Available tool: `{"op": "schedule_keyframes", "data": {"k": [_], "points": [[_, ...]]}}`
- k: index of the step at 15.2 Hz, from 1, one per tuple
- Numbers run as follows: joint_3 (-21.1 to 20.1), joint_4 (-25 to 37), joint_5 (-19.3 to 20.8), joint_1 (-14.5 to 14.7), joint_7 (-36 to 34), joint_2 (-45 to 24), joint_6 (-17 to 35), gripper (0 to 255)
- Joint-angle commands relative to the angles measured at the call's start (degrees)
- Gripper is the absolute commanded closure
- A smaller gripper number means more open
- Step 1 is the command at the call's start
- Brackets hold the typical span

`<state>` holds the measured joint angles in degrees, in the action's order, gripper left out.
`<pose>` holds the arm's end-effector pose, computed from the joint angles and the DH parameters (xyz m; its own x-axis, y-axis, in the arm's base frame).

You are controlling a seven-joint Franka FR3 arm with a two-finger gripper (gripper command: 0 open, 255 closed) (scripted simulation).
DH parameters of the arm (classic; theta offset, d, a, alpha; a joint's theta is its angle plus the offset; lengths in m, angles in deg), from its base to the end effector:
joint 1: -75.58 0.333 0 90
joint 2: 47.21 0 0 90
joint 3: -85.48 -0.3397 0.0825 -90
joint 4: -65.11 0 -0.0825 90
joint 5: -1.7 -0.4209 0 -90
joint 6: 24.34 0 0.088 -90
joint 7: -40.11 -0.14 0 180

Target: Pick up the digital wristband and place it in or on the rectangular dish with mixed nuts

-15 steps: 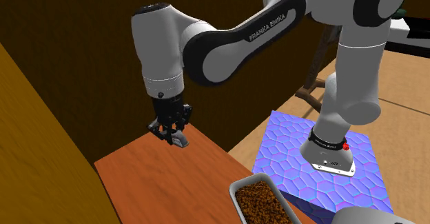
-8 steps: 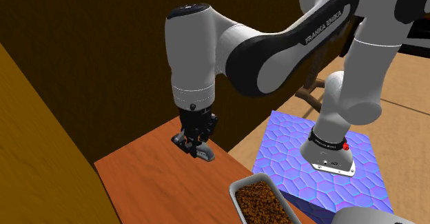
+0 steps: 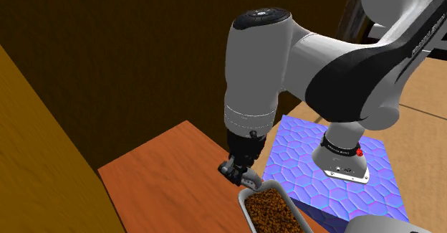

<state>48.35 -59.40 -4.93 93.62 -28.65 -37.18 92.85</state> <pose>0.2943 0.4505 0.4271 0.9564 -0.2918 0.0070 -0.2917 -0.9564 -0.0135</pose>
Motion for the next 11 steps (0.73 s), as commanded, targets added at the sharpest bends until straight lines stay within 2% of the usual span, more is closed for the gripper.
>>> {"op": "schedule_keyframes", "data": {"k": [1, 7, 11], "points": [[-1.1, -1.9, -1.7, 1.4, -1.6, 2.2, 0.2, 255], [-4.4, -6.2, -6.9, 6.2, -6.5, 8.7, -0.6, 255], [-5.3, -8.3, -6.5, 6.0, -7.0, 7.4, 2.7, 255]]}}
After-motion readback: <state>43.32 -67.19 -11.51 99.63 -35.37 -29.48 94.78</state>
